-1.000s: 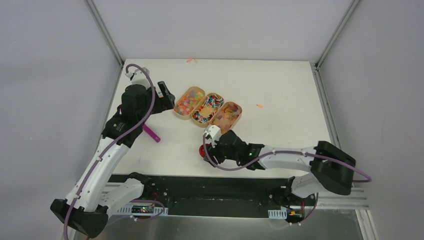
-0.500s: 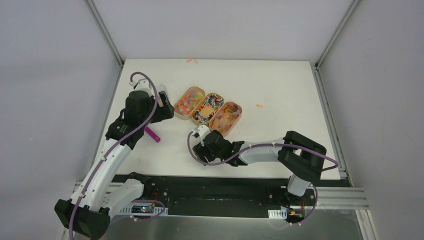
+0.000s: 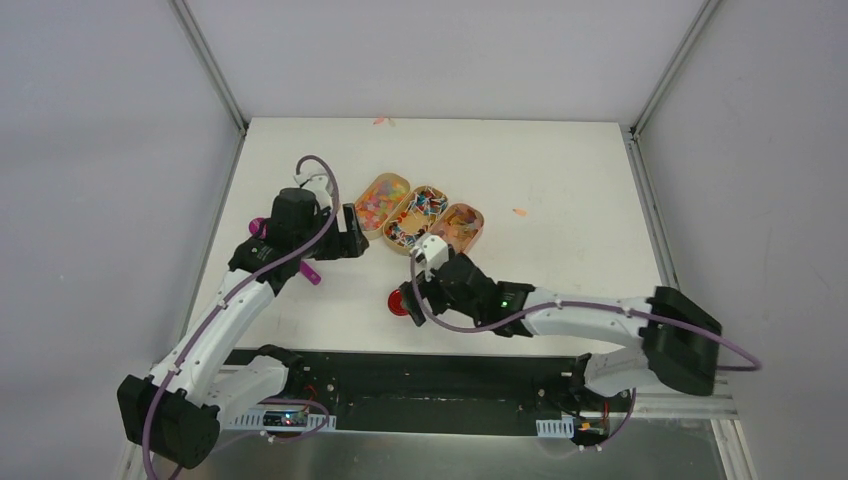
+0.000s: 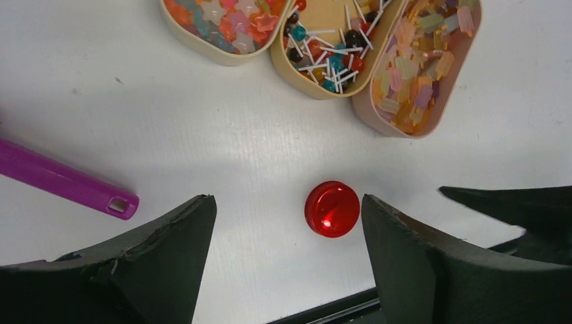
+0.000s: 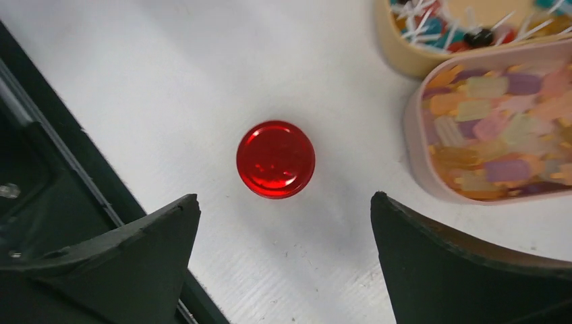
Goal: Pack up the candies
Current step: Pick up the bottle lid at the center of the board.
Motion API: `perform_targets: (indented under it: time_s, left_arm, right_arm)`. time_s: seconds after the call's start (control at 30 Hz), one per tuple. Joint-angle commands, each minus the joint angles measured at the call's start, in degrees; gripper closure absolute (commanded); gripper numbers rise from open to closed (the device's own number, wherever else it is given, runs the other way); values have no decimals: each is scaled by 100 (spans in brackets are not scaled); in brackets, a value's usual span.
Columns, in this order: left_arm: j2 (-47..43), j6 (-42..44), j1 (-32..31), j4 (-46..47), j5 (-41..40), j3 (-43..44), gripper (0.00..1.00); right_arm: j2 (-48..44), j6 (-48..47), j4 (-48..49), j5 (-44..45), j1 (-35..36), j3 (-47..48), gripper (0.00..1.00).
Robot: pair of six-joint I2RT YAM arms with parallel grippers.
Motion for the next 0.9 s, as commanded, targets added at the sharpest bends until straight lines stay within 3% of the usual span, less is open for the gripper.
perform_targets:
  time_s: [0.0, 0.2, 0.6, 0.87]
  left_arm:
    - [115, 192, -338, 148, 178, 0, 15]
    - [341, 125, -1025, 126, -202, 10, 1]
    - [1667, -275, -3045, 67, -1420, 193, 3]
    - [2573, -306, -3419, 258, -1518, 310, 4]
  right_arm:
    - [-1319, 26, -113, 518, 3, -240, 1]
    - [-2804, 159, -778, 1150, -3, -404, 0]
    - [-4894, 53, -1661, 1966, -2, -476, 0]
    - [-5428, 37, -1973, 2106, 0, -427, 0]
